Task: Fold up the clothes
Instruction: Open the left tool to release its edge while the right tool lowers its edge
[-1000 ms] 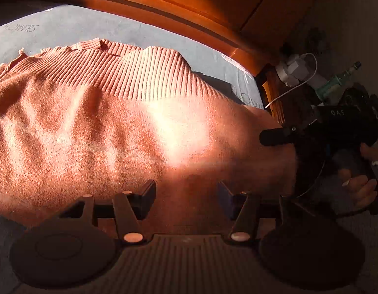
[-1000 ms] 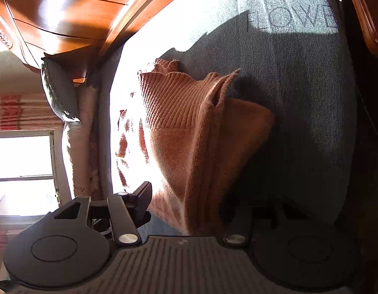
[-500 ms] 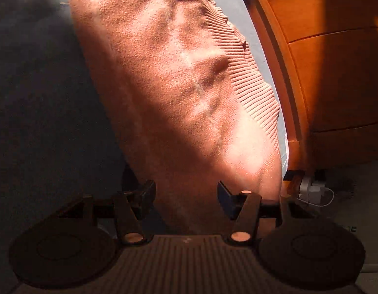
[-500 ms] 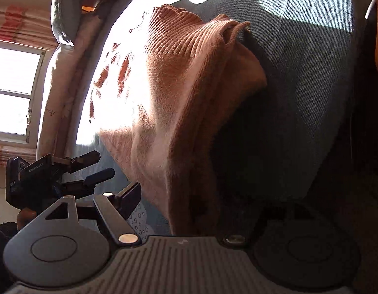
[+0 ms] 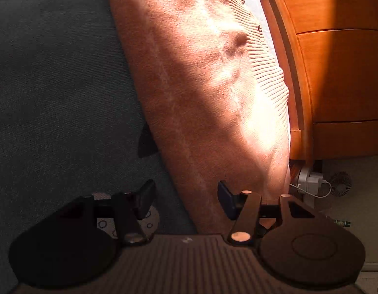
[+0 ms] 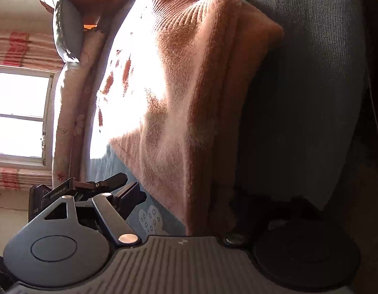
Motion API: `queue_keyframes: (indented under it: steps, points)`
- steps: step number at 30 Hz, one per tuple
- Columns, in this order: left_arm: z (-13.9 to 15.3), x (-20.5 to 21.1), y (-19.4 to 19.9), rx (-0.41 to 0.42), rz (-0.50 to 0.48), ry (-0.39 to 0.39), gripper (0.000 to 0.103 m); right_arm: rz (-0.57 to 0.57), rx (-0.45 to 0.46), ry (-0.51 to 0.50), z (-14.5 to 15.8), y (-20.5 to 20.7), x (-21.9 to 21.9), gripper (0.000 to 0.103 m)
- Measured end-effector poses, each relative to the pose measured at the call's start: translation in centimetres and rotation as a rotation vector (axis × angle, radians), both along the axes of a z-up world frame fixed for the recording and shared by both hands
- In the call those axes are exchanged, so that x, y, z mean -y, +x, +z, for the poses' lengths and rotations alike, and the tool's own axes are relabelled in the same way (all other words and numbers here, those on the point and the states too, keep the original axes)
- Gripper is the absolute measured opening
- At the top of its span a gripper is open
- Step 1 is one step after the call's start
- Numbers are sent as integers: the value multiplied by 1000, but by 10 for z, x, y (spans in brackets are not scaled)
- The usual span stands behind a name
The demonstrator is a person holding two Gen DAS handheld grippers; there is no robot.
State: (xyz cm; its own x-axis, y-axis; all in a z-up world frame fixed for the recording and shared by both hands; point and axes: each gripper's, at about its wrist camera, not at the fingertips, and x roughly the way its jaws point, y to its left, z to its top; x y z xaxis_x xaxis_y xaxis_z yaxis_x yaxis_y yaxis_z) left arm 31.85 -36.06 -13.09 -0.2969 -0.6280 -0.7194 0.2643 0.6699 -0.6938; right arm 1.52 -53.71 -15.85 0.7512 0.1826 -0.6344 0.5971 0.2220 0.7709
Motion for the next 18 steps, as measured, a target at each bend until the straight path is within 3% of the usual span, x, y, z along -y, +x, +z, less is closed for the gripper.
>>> queue_keyframes:
  steps: [1, 2, 6, 11, 16, 18]
  points:
    - [0, -1, 1, -4, -3, -3, 56, -4, -41, -6, 1, 0, 1, 47]
    - [2, -2, 2, -3, -11, -9, 56, -10, -74, -6, 1, -1, 1, 29]
    - [13, -9, 6, 25, -45, -33, 56, -38, -89, 40, 12, -4, -3, 19]
    - [22, -19, 11, 61, -48, -38, 56, -30, -133, 39, 15, -3, -9, 19]
    - [32, -22, 12, 119, -87, -31, 56, -59, -180, 32, 12, -4, -13, 38]
    - [42, -20, 11, 191, -142, -25, 56, -72, -172, 19, 22, -8, -16, 48]
